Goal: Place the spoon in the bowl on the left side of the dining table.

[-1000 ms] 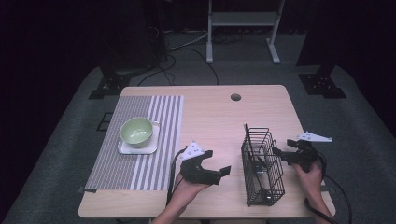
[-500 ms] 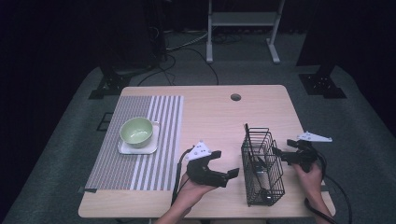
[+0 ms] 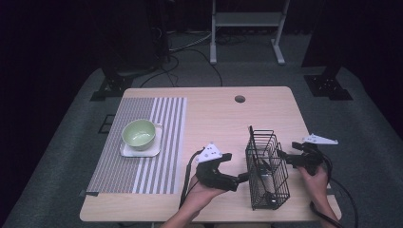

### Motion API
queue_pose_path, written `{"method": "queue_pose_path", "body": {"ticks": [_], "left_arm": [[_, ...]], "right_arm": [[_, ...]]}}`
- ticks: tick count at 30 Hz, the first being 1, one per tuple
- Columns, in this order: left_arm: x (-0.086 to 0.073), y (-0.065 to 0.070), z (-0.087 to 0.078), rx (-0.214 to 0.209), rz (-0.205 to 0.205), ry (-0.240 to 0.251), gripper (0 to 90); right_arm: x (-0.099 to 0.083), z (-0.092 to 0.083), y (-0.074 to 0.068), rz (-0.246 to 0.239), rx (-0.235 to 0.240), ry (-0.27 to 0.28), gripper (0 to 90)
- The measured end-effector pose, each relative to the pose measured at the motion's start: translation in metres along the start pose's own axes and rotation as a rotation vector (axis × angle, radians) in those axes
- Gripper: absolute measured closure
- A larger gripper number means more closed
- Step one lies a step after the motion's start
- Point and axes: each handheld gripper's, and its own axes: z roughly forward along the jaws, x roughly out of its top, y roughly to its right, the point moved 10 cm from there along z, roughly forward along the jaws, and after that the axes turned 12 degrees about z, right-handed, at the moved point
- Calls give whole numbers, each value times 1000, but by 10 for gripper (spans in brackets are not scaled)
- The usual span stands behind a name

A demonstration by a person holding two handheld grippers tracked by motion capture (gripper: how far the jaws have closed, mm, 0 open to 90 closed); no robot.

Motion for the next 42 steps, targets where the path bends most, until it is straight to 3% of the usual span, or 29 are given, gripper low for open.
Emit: {"method": "queue_pose_path", "body": {"ticks": [26, 39, 42], "left_arm": [[8, 6, 19, -21, 10, -15, 73], [12, 10, 30, -32, 21, -16, 93], [13, 11, 31, -35, 26, -13, 133]], "right_arm": [[0, 0, 0, 2, 5, 0, 127], [0, 0, -1, 2, 7, -1, 126], [0, 0, -1, 2, 8, -1, 126]]}}
